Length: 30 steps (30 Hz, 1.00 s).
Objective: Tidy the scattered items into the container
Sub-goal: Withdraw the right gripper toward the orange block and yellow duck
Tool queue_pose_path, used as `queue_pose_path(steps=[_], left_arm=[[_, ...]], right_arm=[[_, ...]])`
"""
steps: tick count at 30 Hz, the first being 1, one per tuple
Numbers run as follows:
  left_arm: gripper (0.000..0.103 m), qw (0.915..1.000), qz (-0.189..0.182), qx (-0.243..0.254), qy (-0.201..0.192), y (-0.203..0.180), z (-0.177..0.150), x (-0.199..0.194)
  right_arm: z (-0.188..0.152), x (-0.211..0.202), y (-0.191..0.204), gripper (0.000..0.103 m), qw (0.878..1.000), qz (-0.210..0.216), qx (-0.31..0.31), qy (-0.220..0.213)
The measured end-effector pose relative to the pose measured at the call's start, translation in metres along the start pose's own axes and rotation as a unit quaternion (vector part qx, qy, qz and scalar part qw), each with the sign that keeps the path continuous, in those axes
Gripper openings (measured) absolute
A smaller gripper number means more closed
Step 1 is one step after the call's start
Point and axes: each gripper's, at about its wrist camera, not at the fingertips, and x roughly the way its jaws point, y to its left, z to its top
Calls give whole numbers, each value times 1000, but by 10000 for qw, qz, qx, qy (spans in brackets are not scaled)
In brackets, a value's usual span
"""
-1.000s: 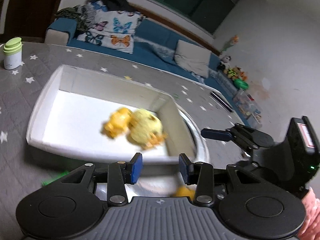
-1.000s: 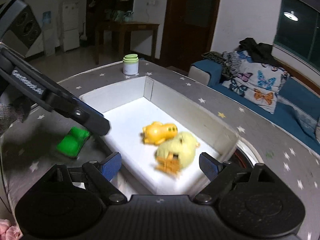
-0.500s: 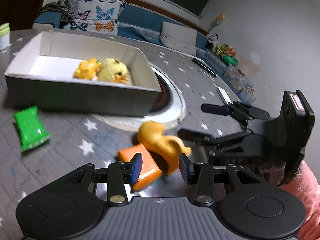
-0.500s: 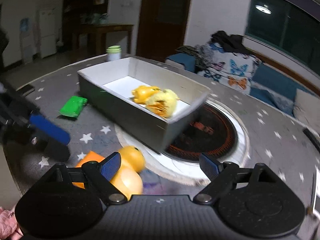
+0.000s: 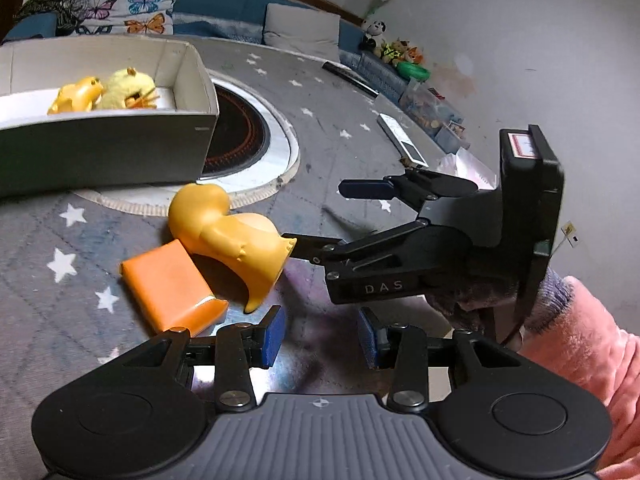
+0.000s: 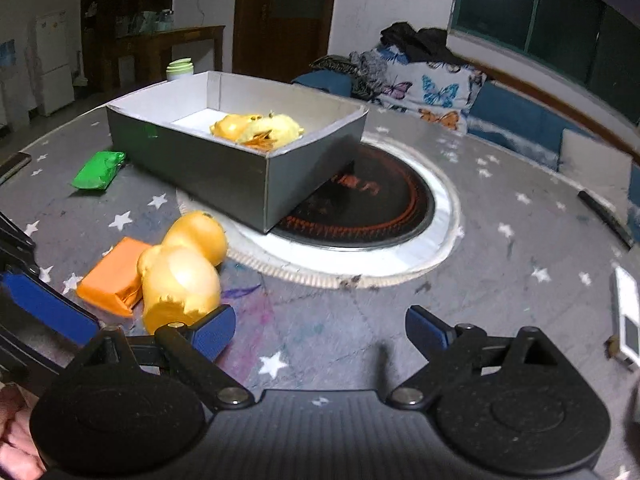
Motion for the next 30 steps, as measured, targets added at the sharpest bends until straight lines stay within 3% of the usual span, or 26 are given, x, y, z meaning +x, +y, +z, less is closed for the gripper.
queue_pose_path(steps=[14, 30], left_arm=[[42, 9997, 200, -167, -4, 22, -12, -11], [42, 9911, 552, -1077, -560, 71, -23, -54]], right_arm=[[-5, -2, 8, 93, 9974, 697, 161, -35], [8, 6, 55, 93, 9931, 1151, -159, -162]])
